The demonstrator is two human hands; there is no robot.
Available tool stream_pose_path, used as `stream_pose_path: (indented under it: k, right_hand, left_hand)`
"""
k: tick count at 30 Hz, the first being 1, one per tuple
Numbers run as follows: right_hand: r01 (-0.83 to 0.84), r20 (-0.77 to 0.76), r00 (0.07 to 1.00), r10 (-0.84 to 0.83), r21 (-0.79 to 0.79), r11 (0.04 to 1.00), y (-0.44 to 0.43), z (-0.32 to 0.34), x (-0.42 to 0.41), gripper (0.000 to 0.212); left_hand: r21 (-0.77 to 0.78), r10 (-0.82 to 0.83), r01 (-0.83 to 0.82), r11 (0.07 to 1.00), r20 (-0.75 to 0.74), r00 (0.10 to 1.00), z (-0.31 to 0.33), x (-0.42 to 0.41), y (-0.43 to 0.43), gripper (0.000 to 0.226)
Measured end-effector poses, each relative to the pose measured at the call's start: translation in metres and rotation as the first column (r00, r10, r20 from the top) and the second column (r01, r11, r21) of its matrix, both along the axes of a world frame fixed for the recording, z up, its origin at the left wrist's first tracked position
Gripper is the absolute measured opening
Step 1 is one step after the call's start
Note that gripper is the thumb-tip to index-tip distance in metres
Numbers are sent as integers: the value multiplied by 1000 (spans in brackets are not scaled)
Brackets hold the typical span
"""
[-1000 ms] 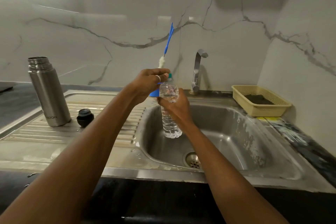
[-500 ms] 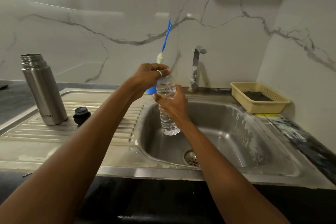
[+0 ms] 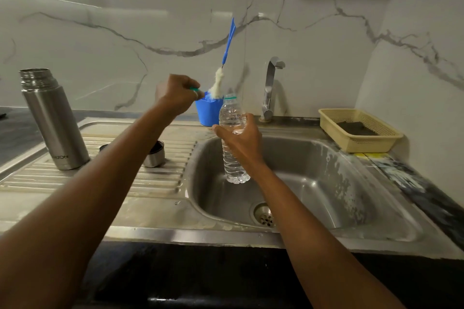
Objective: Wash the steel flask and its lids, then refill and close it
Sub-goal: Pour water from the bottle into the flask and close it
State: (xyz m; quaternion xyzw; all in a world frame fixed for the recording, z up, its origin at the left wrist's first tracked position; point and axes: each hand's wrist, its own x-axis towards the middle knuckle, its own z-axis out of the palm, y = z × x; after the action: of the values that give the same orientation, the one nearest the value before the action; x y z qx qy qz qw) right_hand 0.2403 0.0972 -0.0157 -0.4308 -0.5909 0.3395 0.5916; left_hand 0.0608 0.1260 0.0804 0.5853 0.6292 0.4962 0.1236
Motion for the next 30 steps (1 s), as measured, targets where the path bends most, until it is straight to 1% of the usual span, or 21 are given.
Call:
stream_pose_path:
  k: [3, 7, 11, 13, 16, 23, 25, 30]
  right_hand:
    - [-3, -23, 1000, 3, 14, 1000, 1, -2, 0, 53]
    - [18, 21, 1000, -18, 18, 1000, 4, -4, -5, 52]
    - [5, 67, 998, -5, 6, 1000, 8, -9, -10, 50]
    - [-3, 67, 998, 3, -1, 1000, 10, -12, -12, 51]
    - [-9, 61, 998, 10, -12, 1000, 15, -14, -13, 51]
    - [5, 69, 998, -3, -23, 1000, 21, -16, -14, 52]
    - [5, 80, 997, -3, -26, 1000, 20, -16, -13, 52]
    - [-3, 85, 996, 5, -24, 1000, 18, -15, -14, 51]
  left_hand:
    - [-121, 53, -75, 990, -176, 983, -14, -21, 11, 29]
    - [-176, 79, -176, 968, -454, 888, -26, -31, 13, 26]
    - [-257, 32, -231, 939, -600, 799, -37, -39, 18, 27]
    - [-290, 12, -264, 920, -652, 758, -44, -41, 20, 26]
    - [-315, -11, -315, 895, -722, 692, -56, -42, 25, 30]
    - [-343, -59, -419, 841, -827, 560, -74, -41, 33, 27]
    - [-365, -83, -430, 826, -833, 547, -76, -41, 34, 29]
    - [-396, -101, -424, 814, -816, 569, -79, -41, 33, 27]
